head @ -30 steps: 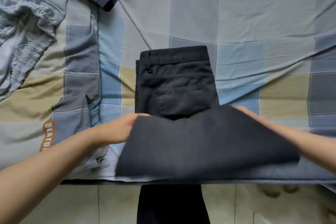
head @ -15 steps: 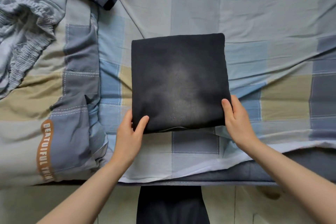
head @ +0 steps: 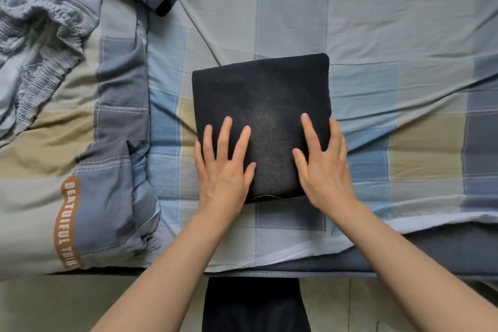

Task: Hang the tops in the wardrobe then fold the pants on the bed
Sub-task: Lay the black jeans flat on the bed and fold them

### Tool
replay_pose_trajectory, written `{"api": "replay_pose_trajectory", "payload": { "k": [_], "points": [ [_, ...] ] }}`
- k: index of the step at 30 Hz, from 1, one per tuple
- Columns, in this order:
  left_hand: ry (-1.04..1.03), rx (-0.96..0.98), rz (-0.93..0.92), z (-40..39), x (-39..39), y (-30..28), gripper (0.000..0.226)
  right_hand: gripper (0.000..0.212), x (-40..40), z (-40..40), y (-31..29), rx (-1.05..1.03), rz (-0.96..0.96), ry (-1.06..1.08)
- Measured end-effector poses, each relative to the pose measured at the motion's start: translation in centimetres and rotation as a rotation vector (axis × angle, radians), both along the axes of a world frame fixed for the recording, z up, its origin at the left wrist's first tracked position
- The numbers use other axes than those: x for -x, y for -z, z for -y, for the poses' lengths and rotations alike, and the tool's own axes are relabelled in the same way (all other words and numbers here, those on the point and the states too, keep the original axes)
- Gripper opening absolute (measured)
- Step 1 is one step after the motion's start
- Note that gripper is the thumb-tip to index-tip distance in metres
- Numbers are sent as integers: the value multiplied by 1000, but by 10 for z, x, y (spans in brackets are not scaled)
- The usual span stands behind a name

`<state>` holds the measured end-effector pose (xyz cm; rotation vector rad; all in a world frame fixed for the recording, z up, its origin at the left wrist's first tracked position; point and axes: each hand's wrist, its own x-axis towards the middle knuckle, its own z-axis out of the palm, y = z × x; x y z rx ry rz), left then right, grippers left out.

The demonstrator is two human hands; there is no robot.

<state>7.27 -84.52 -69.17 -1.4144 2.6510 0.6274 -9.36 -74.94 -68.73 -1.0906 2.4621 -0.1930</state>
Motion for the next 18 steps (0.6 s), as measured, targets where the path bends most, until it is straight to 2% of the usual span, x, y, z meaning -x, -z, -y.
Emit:
{"api": "replay_pose_trajectory", "payload": {
  "k": [3, 5, 9, 12, 15, 18],
  "points": [
    [-131, -101, 73, 15, 6, 15, 67, 67, 9, 1, 14, -38, 100, 52],
    [-164, -70, 74, 17, 5, 20, 66, 66, 13, 1, 20, -30, 93, 55],
    [-325, -62, -57, 8, 4, 18, 61, 63, 12, 1, 20, -6, 108, 102],
    [-522, -175, -113, 2, 1, 16, 62, 62, 11, 2, 18, -8, 108, 116],
    [-528, -235, -143, 3, 0, 12, 64, 63, 14, 1, 16, -9, 164, 119],
    [-521, -251, -184, 4, -1, 4, 65, 66, 22, -2, 12, -25, 307, 133]
  ]
}}
